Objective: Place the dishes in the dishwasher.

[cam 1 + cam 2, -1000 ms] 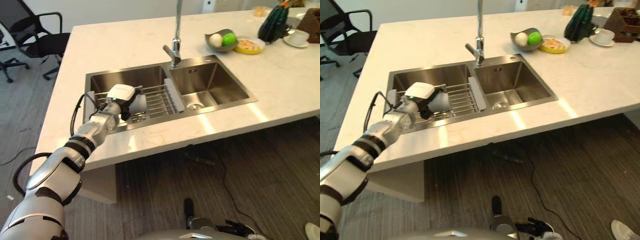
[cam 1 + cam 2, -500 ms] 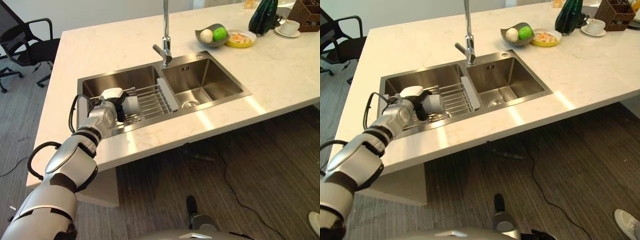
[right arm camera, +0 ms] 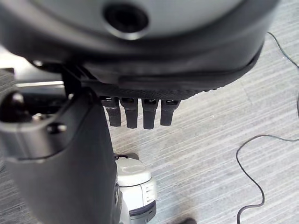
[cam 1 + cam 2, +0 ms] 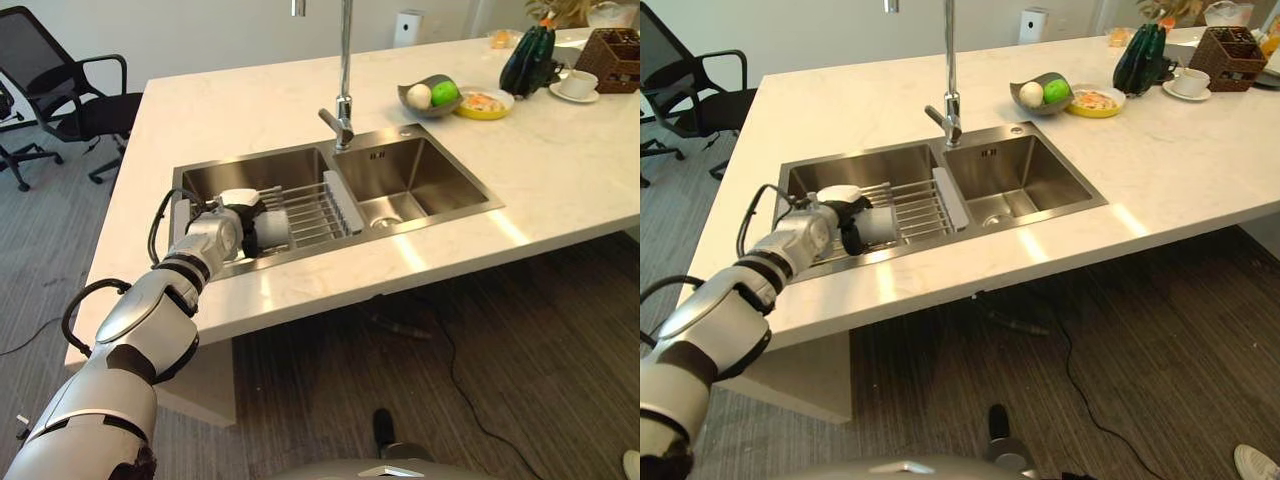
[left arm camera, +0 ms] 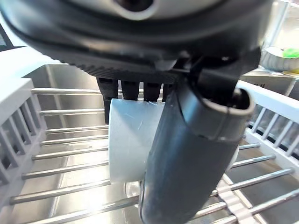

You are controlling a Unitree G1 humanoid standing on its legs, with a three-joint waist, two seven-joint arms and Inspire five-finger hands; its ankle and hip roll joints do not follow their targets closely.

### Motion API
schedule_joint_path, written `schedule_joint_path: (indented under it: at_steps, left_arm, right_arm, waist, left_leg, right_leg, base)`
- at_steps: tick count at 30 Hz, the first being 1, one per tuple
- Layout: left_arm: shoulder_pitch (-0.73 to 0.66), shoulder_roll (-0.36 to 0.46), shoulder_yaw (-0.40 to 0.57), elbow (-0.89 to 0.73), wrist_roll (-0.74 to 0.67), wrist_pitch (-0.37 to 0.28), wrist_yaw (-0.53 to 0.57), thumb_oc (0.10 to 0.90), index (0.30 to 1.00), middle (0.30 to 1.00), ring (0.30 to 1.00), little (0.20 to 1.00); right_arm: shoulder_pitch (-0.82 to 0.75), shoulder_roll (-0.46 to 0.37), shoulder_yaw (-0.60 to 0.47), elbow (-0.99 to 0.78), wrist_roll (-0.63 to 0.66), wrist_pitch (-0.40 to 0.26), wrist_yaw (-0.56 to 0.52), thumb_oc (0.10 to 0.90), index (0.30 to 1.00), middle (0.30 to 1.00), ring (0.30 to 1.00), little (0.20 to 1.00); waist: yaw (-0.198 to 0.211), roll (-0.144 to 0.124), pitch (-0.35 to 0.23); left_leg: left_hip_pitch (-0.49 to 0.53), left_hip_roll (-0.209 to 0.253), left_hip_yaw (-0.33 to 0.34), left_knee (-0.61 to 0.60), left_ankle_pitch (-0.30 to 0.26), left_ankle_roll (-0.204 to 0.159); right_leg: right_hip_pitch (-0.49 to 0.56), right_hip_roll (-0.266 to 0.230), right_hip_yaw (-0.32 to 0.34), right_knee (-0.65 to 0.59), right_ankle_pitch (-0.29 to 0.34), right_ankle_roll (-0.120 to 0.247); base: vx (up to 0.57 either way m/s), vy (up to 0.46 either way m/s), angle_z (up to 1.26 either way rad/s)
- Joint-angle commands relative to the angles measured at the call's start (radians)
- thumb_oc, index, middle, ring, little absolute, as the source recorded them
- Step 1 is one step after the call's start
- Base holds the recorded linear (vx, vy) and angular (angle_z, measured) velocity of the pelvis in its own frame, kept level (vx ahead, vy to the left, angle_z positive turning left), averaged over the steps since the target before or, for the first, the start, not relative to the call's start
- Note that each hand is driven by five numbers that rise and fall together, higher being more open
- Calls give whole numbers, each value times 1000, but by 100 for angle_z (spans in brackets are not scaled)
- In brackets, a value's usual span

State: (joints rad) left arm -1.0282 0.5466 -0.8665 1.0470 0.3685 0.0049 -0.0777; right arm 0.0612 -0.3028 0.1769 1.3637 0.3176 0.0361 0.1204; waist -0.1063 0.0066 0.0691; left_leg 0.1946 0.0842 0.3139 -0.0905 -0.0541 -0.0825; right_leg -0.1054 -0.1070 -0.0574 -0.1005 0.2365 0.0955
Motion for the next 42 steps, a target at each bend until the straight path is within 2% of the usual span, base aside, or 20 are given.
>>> schedule_joint_path:
  at_steps: [1,9,15,18,19,20,21,22,23,24,26,27,28,29,31,33,36,38,40,42]
  left_arm:
    - [-197,110,15,-123,64,-58,122,400,300,300,300,300]
    - [-64,227,153,-346,112,-57,266,400,300,300,300,300]
    - [323,318,586,-784,63,-93,423,400,300,300,300,300]
    - [543,243,831,-930,-143,-152,418,400,300,300,300,300]
    - [551,243,838,-936,-143,-150,415,400,300,300,300,300]
    - [652,143,957,-995,-374,-211,388,400,300,300,300,300]
    - [656,142,961,-998,-375,-210,386,400,300,300,300,300]
    - [710,72,1031,-1045,-557,-259,357,400,300,300,300,300]
    - [713,72,1034,-1046,-558,-258,356,400,300,300,300,300]
    - [771,22,1091,-1088,-656,-277,330,400,300,300,300,300]
    - [781,6,1103,-1093,-685,-282,323,400,300,300,300,300]
    - [794,2,1133,-1091,-717,-291,330,400,300,300,300,300]
    - [794,1,1134,-1091,-718,-291,330,400,300,300,300,300]
    - [832,-11,1182,-1100,-683,-284,347,400,300,300,300,300]
    - [902,2,1217,-1098,-671,-279,339,400,300,300,300,300]
    - [949,8,1234,-1092,-658,-274,339,400,300,300,300,300]
    - [965,15,1233,-1089,-642,-268,330,400,300,300,300,300]
    - [989,2,1219,-1111,-620,-263,305,400,300,300,300,300]
    - [1016,-11,1208,-1143,-604,-255,285,400,300,300,300,300]
    - [1051,-31,1205,-1176,-594,-248,260,400,300,300,300,300]
  right_arm:
    - [-14,-24,6,-18,24,-33,-4,800,900,900,900,900]
    - [11,-16,-7,-76,23,-51,-15,800,900,900,900,900]
    - [72,24,-49,-107,12,-68,-31,800,900,900,900,900]
    - [79,31,-42,-108,-10,-61,-31,800,900,900,900,900]
    - [79,29,-38,-108,-10,-61,-31,800,900,900,900,900]
    - [66,32,-26,-117,-29,-54,-28,800,900,900,900,900]
    - [66,31,-24,-117,-29,-54,-27,800,900,900,900,900]
    - [44,27,-1,-134,-52,-46,-24,800,900,900,900,900]
    - [44,27,1,-134,-53,-46,-24,800,900,900,900,900]
    - [40,24,17,-151,-73,-45,-16,800,900,900,900,900]
    - [37,17,25,-163,-82,-44,-14,800,900,900,900,900]
    - [27,0,24,-178,-89,-43,-20,800,900,900,900,900]
    - [26,-1,23,-178,-90,-43,-20,800,900,900,900,900]
    - [19,-19,14,-193,-108,-50,-25,800,900,900,900,900]
    - [19,-46,-3,-187,-132,-43,-35,800,900,900,900,900]
    - [13,-55,-19,-176,-131,-36,-44,800,900,900,900,900]
    - [9,-56,-36,-167,-119,-32,-44,800,900,900,900,900]
    - [23,-33,-64,-173,-91,-35,-42,800,900,900,900,900]
    - [33,-8,-81,-181,-64,-39,-42,800,900,900,900,900]
    - [33,8,-83,-187,-59,-42,-42,800,900,900,900,900]
  waist:
    - [-1,7,41]
    - [20,-1,36]
    - [82,-17,35]
    - [113,-15,40]
    - [108,-13,35]
    - [140,-12,45]
    - [137,-11,42]
    - [184,-3,65]
    - [178,-2,61]
    - [234,13,74]
    - [241,20,73]
    - [279,32,87]
    - [271,32,85]
    - [285,38,85]
    - [270,35,70]
    - [269,40,61]
    - [255,38,49]
    - [235,25,30]
    - [214,22,11]
    - [218,19,3]
  left_leg:
    - [-34,-4,-69,3,-6,13]
    - [-22,16,-82,3,-1,2]
    - [-11,54,-130,16,22,-26]
    - [-36,71,-169,78,29,-39]
    - [-35,72,-172,77,23,-40]
    - [-64,79,-209,123,40,-48]
    - [-64,80,-213,123,34,-49]
    - [-113,84,-271,172,81,-62]
    - [-114,85,-276,172,76,-64]
    - [-149,85,-336,161,115,-82]
    - [-182,85,-371,143,149,-96]
    - [-228,96,-380,133,208,-120]
    - [-236,93,-388,131,217,-119]
    - [-293,110,-290,98,257,-118]
    - [-283,213,21,84,288,-132]
    - [-255,252,77,91,297,-142]
    - [-217,287,94,95,292,-148]
    - [-163,328,157,81,281,-152]
    - [-145,325,211,34,263,-146]
    - [-163,290,193,23,233,-131]
  right_leg:
    - [139,-44,-63,13,-161,125]
    - [160,-32,-80,13,-180,116]
    - [208,-3,-115,13,-224,81]
    - [233,9,-140,13,-236,55]
    - [234,10,-141,13,-242,56]
    - [247,16,-160,13,-246,39]
    - [248,17,-162,13,-252,40]
    - [256,21,-199,13,-252,22]
    - [257,22,-202,13,-259,24]
    - [271,25,-256,13,-277,16]
    - [268,20,-300,13,-284,14]
    - [277,8,-356,13,-297,13]
    - [273,7,-364,13,-293,14]
    - [278,-18,-470,13,-305,17]
    - [295,-42,-592,13,-315,20]
    - [297,-53,-630,17,-301,14]
    - [303,-69,-670,21,-281,14]
    - [298,-105,-748,28,-243,16]
    - [292,-134,-797,30,-210,33]
    - [285,-168,-812,43,-163,63]
  base:
    - [7,-26,8]
    - [9,-42,7]
    - [20,-124,14]
    - [6,-143,30]
    - [-23,-161,31]
    - [23,-96,31]
    - [-80,-206,44]
    - [-29,-111,67]
    - [-105,-187,86]
    - [-55,-102,99]
    - [-107,-66,105]
    - [-106,-9,174]
    - [-191,-23,184]
    - [-114,-44,160]
    - [-271,32,229]
    - [-289,161,366]
    - [-137,151,127]
    - [-264,378,171]
    - [-181,430,214]
    - [-53,492,149]
